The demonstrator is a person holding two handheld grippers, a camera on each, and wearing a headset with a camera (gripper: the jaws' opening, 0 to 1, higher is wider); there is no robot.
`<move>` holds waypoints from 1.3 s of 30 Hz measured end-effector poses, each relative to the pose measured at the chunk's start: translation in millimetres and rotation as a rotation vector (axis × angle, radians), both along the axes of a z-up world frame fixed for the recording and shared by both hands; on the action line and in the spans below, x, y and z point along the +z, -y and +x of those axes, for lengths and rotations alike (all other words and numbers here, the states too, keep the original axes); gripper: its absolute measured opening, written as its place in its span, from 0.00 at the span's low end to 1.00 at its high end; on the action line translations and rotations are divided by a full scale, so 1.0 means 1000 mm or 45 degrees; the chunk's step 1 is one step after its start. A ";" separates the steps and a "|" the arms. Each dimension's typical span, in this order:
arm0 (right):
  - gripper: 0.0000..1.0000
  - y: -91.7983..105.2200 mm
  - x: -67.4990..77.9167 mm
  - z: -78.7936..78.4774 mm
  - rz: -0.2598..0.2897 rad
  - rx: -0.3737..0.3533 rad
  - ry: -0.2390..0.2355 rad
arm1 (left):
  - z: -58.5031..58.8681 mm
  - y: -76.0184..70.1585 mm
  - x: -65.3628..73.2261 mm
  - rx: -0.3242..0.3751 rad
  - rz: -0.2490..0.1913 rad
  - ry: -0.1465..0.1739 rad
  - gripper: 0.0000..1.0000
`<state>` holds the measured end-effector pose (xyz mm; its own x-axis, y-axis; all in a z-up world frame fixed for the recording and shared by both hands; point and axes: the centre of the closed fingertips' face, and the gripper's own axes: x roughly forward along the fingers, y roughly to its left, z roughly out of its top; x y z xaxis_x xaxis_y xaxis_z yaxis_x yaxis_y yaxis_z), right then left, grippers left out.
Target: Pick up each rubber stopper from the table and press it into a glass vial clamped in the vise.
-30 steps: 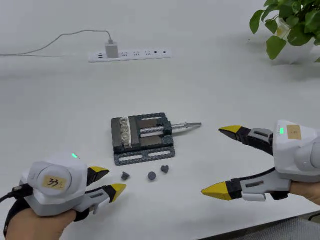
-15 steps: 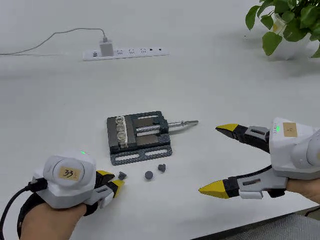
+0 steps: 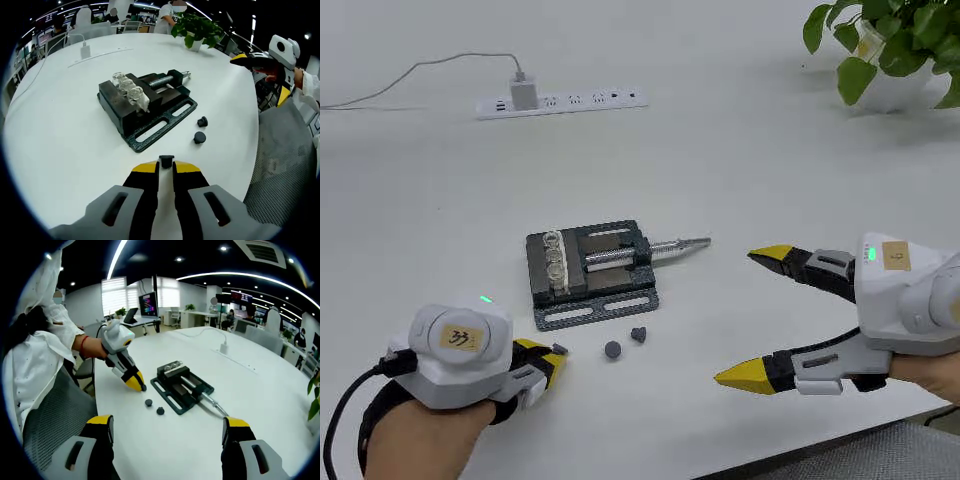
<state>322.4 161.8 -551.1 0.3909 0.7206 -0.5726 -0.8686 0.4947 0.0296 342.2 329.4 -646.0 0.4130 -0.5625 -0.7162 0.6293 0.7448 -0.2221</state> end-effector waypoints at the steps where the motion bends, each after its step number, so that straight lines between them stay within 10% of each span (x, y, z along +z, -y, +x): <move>1: 0.89 0.000 0.000 0.000 -0.001 -0.001 0.000 | 0.000 0.000 0.000 0.003 -0.002 -0.002 0.07; 21: 0.88 -0.006 0.006 0.001 0.003 0.022 0.001 | -0.001 0.004 0.005 -0.088 0.000 0.063 0.04; 28: 0.86 -0.025 0.029 0.003 0.036 0.082 0.025 | 0.002 0.008 0.044 -0.185 -0.071 0.164 0.03; 39: 0.66 -0.069 0.096 0.002 0.117 0.237 0.005 | -0.018 0.027 0.143 -0.489 -0.196 0.395 0.03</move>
<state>324.3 231.0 -455.1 0.2481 0.8298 -0.4999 -0.9449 0.3210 0.0638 324.1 302.5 -502.9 0.3360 -0.8045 -0.4897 0.9045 0.4207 -0.0705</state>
